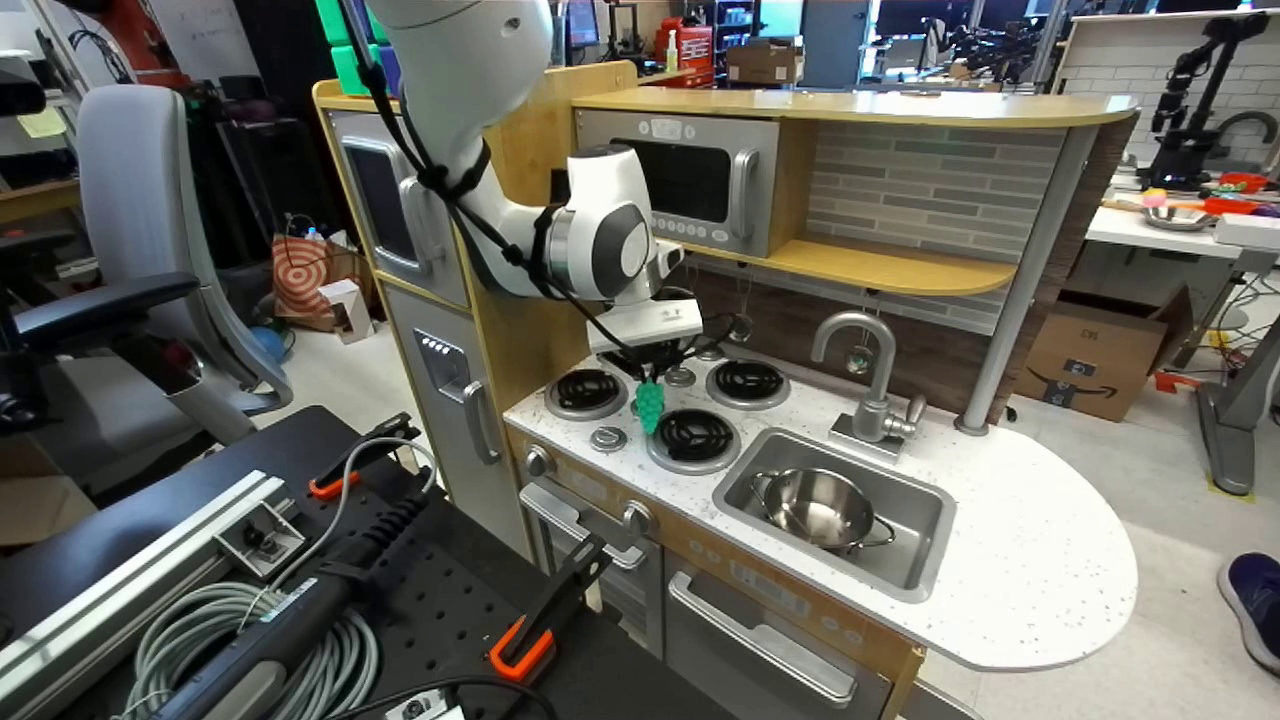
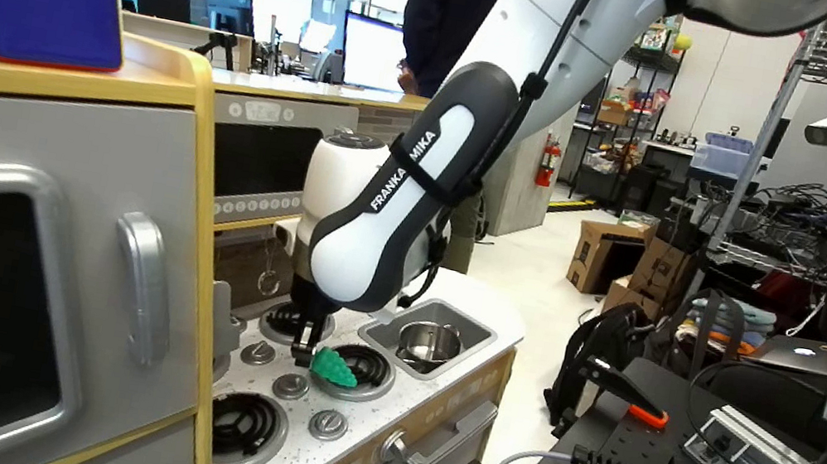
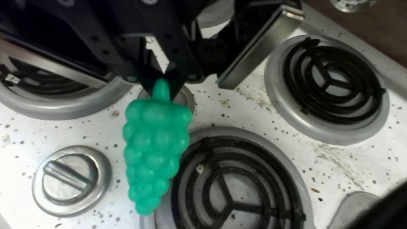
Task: Put the green object inside the pot in the sink
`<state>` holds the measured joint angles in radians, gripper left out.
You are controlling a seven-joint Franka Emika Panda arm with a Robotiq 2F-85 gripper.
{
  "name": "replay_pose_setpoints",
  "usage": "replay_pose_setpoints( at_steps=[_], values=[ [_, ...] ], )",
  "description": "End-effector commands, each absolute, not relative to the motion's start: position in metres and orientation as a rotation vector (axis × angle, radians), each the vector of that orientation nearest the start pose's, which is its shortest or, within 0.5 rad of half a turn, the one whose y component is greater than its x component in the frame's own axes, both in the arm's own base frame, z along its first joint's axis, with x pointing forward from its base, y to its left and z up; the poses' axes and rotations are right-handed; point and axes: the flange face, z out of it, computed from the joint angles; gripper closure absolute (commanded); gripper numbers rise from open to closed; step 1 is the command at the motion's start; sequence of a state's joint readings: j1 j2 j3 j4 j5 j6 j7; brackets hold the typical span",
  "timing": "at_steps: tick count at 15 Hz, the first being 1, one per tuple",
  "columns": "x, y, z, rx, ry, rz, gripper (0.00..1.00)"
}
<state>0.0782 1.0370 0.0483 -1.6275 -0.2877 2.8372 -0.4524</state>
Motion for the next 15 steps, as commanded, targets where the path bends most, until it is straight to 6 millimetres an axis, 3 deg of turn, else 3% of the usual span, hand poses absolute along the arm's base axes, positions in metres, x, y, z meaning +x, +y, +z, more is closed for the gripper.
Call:
replay_pose_setpoints(
  at_steps=[1,5,9,13,15],
  values=[
    [0.64,0.068,0.07,-3.016,-1.217,-0.388,0.98],
    [0.651,0.01,0.079,-3.166,-1.012,-0.494,0.98],
    [0.665,-0.051,0.077,-3.301,-0.805,-0.412,0.98],
    [0.678,-0.092,0.072,-3.384,-0.66,-0.328,0.98],
    [0.69,-0.11,0.06,-3.425,-0.577,-0.235,0.98]
  ],
)
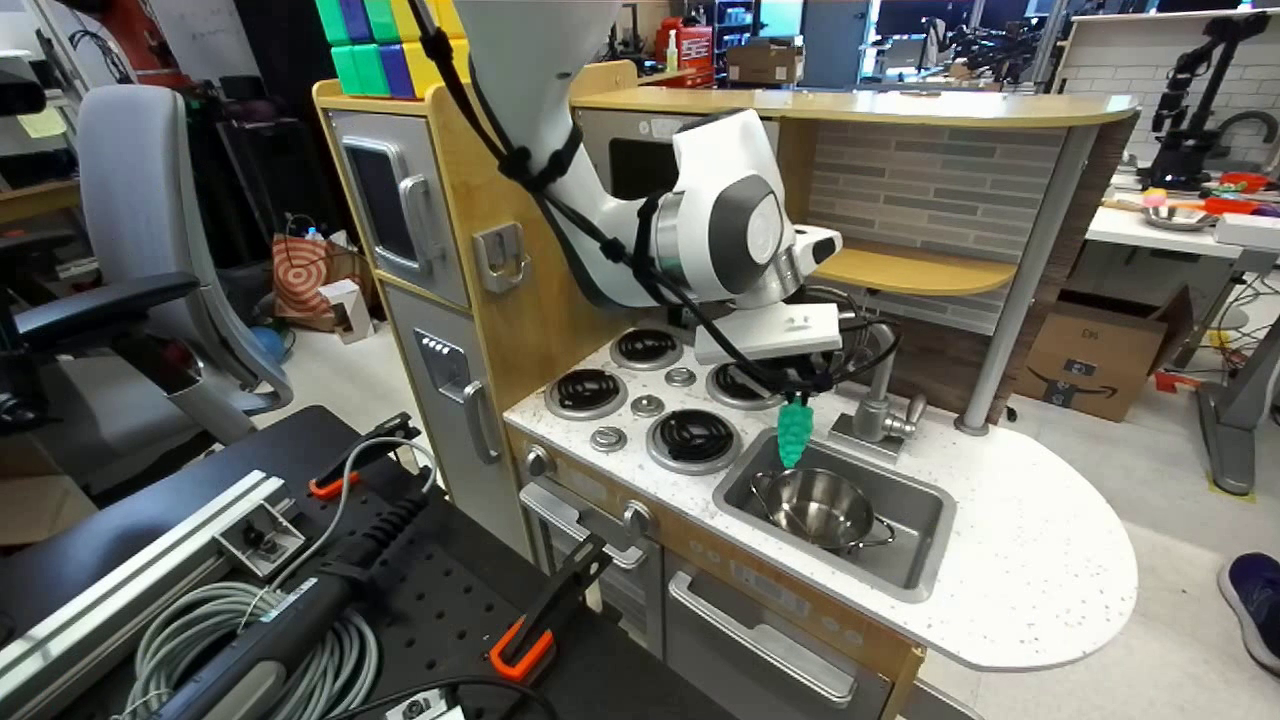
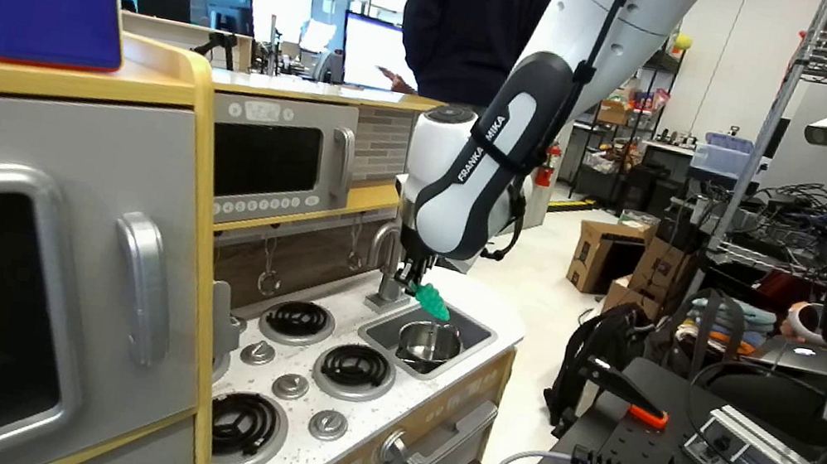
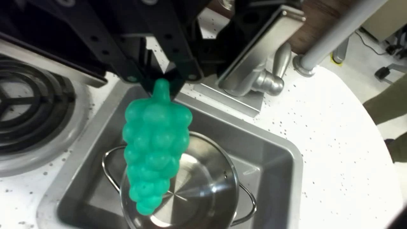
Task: Put the green object inside the pot in the sink
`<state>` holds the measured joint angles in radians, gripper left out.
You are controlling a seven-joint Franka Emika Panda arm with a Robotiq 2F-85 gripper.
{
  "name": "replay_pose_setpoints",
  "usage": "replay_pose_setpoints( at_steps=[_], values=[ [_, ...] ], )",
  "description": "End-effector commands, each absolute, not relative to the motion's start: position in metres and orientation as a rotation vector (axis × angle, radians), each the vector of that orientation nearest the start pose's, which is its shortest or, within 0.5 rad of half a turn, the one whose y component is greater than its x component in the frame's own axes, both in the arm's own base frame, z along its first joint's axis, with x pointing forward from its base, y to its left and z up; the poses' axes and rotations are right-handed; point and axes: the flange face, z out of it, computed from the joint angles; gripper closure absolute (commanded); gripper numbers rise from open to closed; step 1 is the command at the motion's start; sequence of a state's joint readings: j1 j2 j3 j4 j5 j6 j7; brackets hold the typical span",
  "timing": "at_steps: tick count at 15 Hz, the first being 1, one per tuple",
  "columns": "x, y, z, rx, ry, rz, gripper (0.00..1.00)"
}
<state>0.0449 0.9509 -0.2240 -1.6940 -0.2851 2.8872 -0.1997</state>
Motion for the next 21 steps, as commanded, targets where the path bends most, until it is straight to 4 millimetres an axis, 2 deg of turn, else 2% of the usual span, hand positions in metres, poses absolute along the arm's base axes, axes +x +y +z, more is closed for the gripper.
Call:
replay_pose_setpoints(
  at_steps=[1,4,8,9,10,14,16,18,19,21],
  values=[
    [0.693,-0.116,0.057,-3.44,-0.542,-0.193,0.98],
    [0.705,-0.13,0.037,-3.465,-0.458,-0.059,0.98],
    [0.719,-0.136,0.013,-3.484,-0.401,0.09,0.98],
    [0.719,-0.135,0.014,-3.479,-0.396,0.108,0.68],
    [0.72,-0.134,0.014,-3.479,-0.394,0.123,0.67],
    [0.721,-0.121,0.021,-3.439,-0.445,0.114,0.38],
    [0.709,-0.106,0.031,-3.364,-0.563,0.234,0.24],
    [0.687,-0.091,0.051,-3.284,-0.739,0.285,0.09],
    [0.683,-0.088,0.061,-3.244,-0.81,0.3,0.01],
    [0.671,-0.084,0.078,-3.163,-0.923,0.307,0.0]
  ],
)
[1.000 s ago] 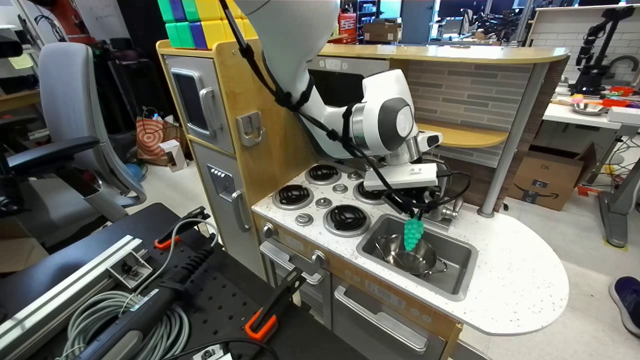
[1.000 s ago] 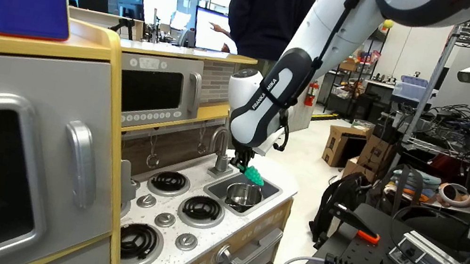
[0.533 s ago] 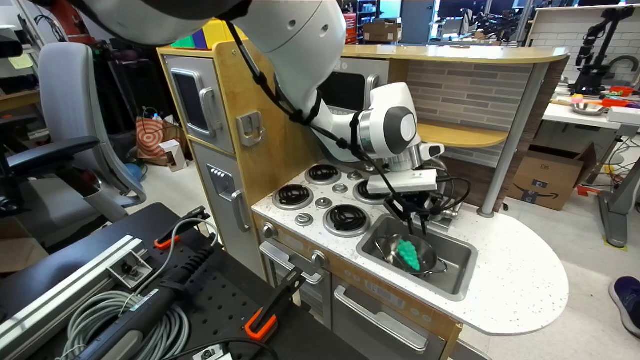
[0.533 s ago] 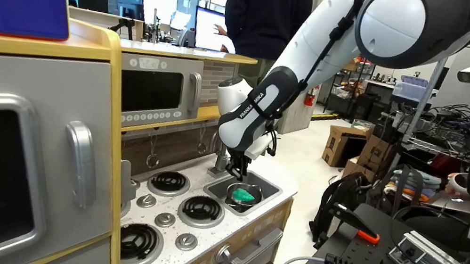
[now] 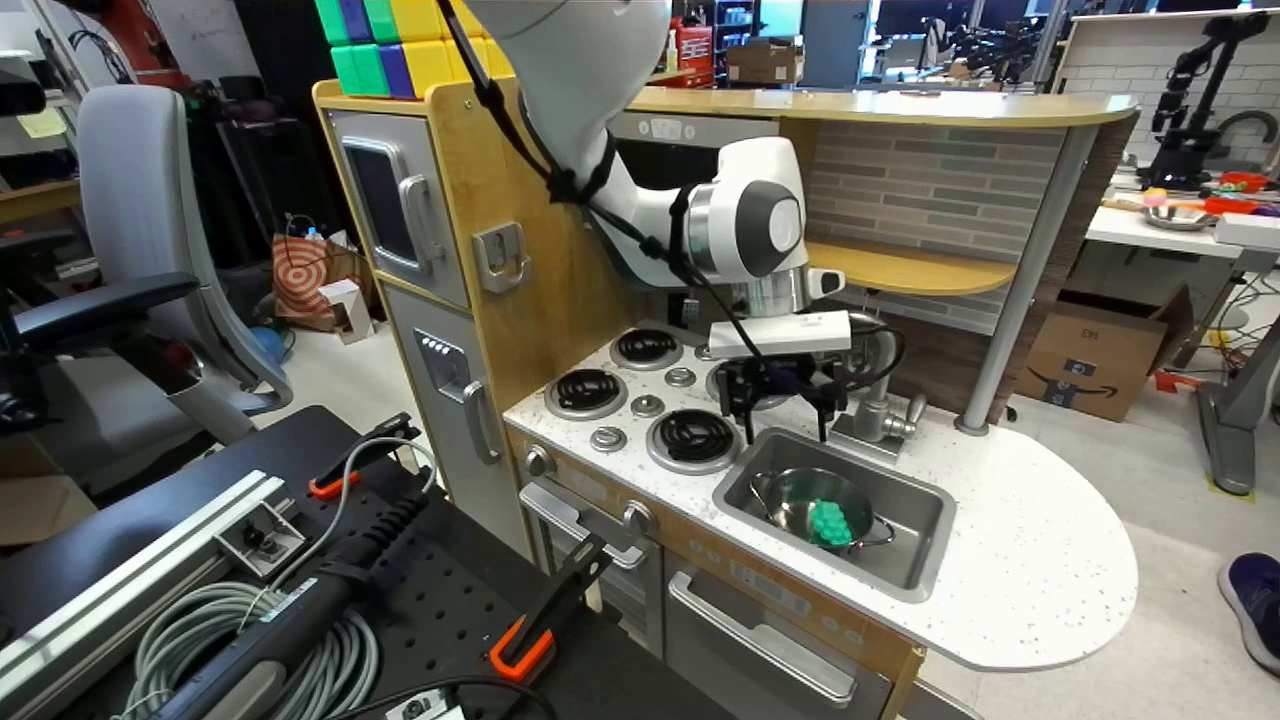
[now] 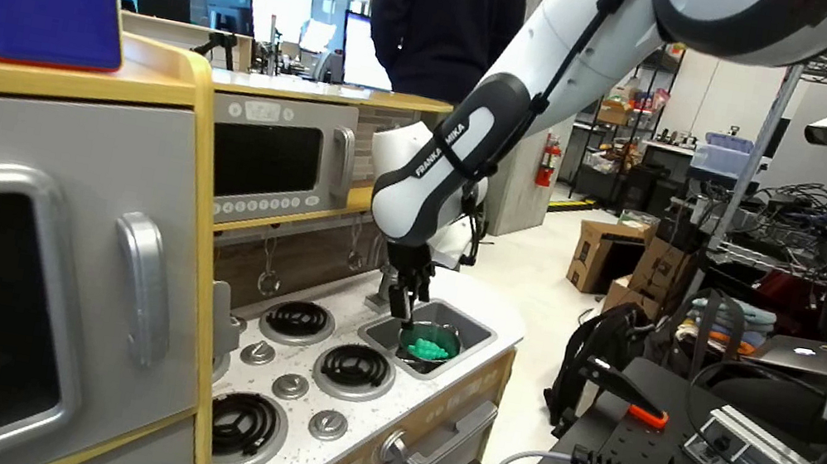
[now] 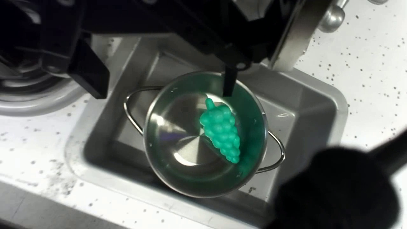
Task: Put the green object inside the pot in the sink
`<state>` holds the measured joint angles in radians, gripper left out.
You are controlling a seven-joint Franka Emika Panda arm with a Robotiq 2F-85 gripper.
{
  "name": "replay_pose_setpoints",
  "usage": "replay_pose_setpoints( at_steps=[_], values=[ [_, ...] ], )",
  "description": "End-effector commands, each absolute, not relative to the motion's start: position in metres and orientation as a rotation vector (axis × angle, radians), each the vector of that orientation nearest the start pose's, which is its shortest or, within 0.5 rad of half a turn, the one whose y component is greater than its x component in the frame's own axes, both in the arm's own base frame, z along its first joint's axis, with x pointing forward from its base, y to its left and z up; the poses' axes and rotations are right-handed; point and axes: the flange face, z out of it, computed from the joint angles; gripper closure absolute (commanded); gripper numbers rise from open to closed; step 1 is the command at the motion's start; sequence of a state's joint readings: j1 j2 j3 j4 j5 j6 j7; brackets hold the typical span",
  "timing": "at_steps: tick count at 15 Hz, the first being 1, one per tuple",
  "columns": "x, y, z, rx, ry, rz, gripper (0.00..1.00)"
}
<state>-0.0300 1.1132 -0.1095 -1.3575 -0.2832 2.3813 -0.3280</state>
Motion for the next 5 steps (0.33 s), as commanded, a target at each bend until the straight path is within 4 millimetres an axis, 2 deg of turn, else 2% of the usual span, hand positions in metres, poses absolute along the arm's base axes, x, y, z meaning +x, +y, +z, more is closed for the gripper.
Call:
replay_pose_setpoints(
  at_steps=[1,2,3,5],
  values=[
    [0.664,-0.083,0.087,-3.135,-0.959,0.297,0.0],
    [0.657,-0.084,0.097,-3.106,-0.97,0.291,0.0],
    [0.682,-0.082,0.07,-3.192,-0.919,0.277,0.0],
    [0.671,-0.085,0.087,-3.155,-0.949,0.281,0.0]
  ],
)
